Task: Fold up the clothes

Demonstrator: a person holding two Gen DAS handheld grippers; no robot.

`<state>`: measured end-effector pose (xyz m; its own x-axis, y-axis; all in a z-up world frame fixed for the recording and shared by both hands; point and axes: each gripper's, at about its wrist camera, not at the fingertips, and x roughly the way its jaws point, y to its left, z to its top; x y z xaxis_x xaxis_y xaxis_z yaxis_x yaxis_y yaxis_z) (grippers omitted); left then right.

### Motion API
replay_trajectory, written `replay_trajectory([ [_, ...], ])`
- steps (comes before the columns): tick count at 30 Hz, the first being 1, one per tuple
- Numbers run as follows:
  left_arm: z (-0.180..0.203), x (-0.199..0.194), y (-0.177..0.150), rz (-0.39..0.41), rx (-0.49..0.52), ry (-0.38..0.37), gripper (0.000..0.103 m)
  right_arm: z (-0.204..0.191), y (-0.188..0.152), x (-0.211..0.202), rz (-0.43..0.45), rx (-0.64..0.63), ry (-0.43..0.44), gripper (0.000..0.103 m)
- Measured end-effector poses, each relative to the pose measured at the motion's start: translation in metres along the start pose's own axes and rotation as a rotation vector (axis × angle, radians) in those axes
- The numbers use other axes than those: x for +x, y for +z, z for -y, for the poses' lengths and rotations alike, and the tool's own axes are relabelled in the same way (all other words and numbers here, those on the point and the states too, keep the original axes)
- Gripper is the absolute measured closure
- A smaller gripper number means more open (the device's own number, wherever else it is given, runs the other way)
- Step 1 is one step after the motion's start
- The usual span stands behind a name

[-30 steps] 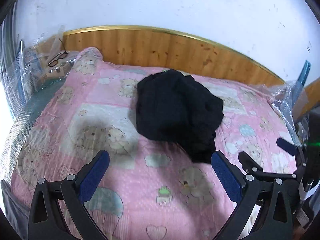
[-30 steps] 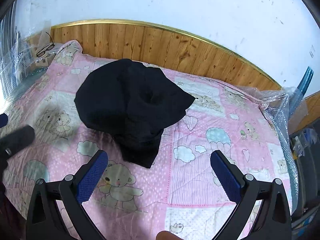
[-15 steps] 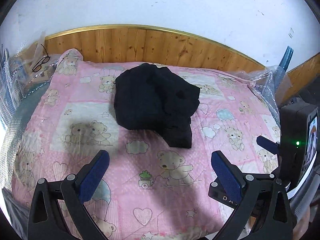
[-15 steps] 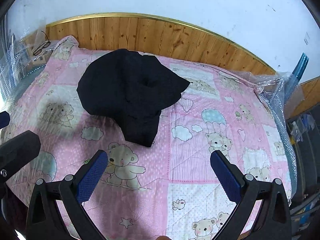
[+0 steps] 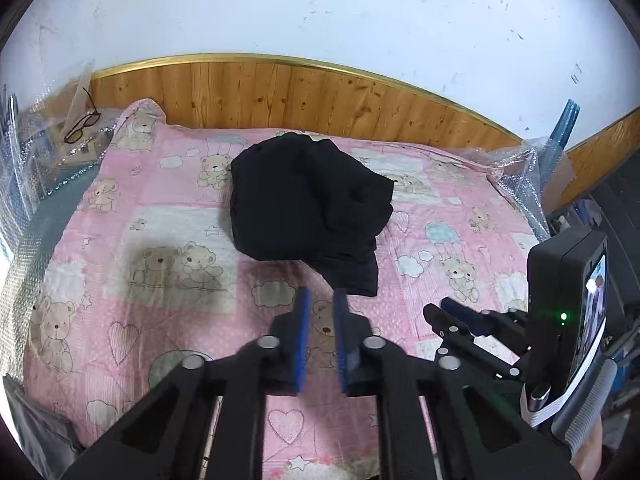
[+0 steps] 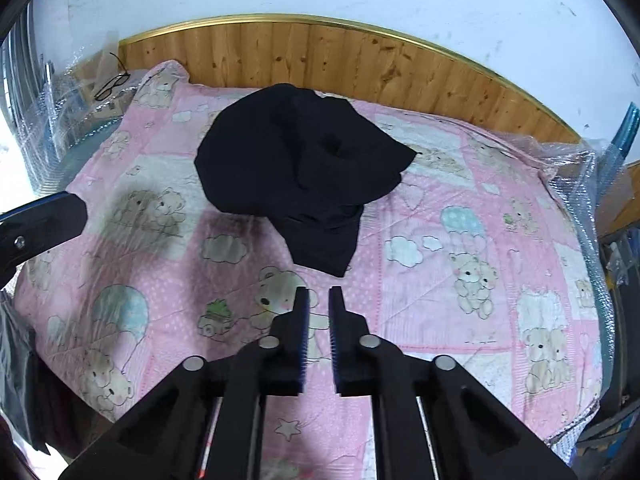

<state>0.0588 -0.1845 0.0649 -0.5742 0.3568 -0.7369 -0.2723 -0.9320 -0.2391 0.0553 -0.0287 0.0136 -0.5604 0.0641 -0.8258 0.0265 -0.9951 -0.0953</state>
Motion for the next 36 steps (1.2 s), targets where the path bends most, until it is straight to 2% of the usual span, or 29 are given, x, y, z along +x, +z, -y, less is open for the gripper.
replay_trajectory([
  [8, -0.002, 0.009, 0.007, -0.011, 0.001, -0.006, 0.102, -0.003, 0.011, -0.006, 0.043, -0.002, 0.002, 0.1],
  [9, -0.002, 0.01, 0.008, -0.013, 0.001, -0.005, 0.101, -0.002, 0.013, -0.005, 0.046, 0.005, -0.006, 0.094],
  [10, -0.003, 0.012, 0.01, -0.013, -0.003, -0.003, 0.099, 0.0, 0.015, -0.004, 0.047, 0.011, -0.013, 0.074],
  [11, -0.004, 0.013, 0.011, -0.011, -0.009, -0.001, 0.094, 0.002, 0.017, -0.002, 0.048, 0.016, -0.018, 0.06],
  [12, -0.005, 0.014, 0.013, -0.009, -0.016, 0.001, 0.077, 0.003, 0.018, 0.0, 0.049, 0.021, -0.024, 0.04],
  [13, -0.006, 0.016, 0.014, -0.004, -0.025, 0.0, 0.064, 0.005, 0.019, 0.002, 0.048, 0.024, -0.029, 0.034],
  [14, -0.008, 0.016, 0.016, 0.003, -0.033, -0.004, 0.042, 0.006, 0.02, 0.005, 0.044, 0.024, -0.032, 0.034],
  [15, -0.009, 0.017, 0.017, 0.016, -0.039, -0.006, 0.037, 0.008, 0.02, 0.009, 0.036, 0.023, -0.033, 0.034],
  [18, -0.01, 0.027, 0.025, 0.018, -0.043, 0.005, 0.037, 0.011, 0.023, 0.025, 0.006, 0.02, -0.028, 0.034],
  [26, -0.016, 0.072, 0.048, -0.041, -0.055, 0.039, 0.037, 0.024, 0.039, 0.071, -0.042, 0.016, 0.01, 0.034],
  [33, -0.02, 0.132, 0.067, -0.127, -0.073, 0.083, 0.037, 0.041, 0.06, 0.124, -0.1, 0.002, 0.041, 0.031],
  [36, -0.027, 0.169, 0.073, -0.18, -0.092, 0.12, 0.037, 0.045, 0.071, 0.16, -0.111, -0.031, 0.032, 0.029],
])
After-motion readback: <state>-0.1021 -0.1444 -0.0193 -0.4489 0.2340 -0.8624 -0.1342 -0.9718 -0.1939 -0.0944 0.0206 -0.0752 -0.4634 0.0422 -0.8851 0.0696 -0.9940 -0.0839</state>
